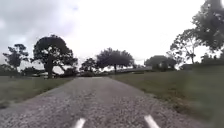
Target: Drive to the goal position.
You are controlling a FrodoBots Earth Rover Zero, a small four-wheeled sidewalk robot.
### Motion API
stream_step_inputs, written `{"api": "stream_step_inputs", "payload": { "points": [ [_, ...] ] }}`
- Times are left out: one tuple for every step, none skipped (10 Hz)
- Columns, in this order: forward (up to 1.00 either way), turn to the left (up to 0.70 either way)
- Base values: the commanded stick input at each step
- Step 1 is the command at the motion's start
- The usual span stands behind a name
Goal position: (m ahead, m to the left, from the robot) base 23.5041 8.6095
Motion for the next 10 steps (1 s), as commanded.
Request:
{"api": "stream_step_inputs", "payload": {
  "points": [
    [0.7,0.0],
    [0.7,0.0],
    [0.7,0.0],
    [0.7,0.0],
    [0.7,0.0],
    [0.7,0.0],
    [0.7,0.0],
    [0.7,0.0],
    [0.7,0.0],
    [0.7,0.0]
  ]
}}
